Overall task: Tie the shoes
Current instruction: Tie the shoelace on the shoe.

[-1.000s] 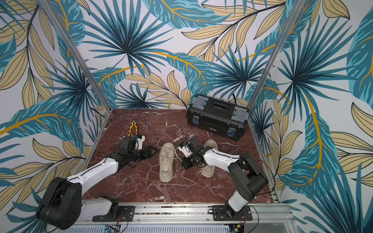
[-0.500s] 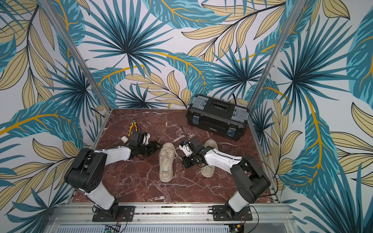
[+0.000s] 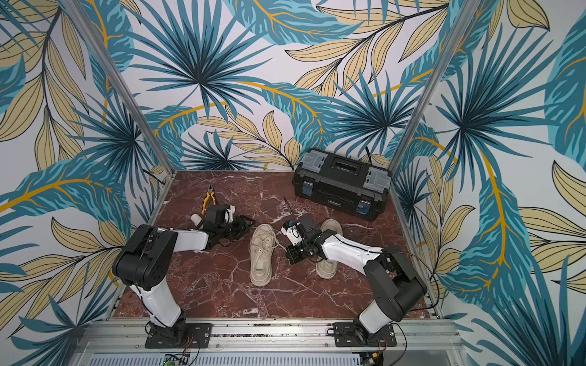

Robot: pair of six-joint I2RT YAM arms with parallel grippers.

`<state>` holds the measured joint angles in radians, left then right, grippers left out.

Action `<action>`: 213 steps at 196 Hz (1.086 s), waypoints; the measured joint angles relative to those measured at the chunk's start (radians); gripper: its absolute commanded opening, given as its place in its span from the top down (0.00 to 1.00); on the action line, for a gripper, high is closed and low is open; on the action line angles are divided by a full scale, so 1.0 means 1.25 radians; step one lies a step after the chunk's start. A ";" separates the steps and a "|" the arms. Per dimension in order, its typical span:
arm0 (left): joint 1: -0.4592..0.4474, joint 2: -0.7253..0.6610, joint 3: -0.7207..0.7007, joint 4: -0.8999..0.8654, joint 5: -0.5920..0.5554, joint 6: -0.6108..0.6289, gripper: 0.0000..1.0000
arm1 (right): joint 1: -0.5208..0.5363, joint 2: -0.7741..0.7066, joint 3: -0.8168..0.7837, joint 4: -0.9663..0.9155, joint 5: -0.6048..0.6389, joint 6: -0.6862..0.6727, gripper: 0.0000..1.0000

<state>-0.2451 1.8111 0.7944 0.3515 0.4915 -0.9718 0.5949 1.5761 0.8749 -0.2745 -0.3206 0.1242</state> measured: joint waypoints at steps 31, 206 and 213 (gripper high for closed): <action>0.000 -0.001 0.010 -0.056 -0.022 0.020 0.42 | 0.000 0.000 0.000 0.000 0.006 0.000 1.00; -0.110 0.104 0.445 -0.644 -0.386 0.299 0.46 | 0.002 -0.001 -0.006 0.006 0.020 0.003 1.00; -0.114 0.113 0.454 -0.660 -0.398 0.307 0.46 | 0.002 -0.001 -0.006 0.006 0.020 0.003 1.00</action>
<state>-0.3882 1.9518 1.3624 -0.4732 -0.0059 -0.5880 0.5976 1.5745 0.8673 -0.2672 -0.2955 0.1276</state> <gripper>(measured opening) 0.540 0.035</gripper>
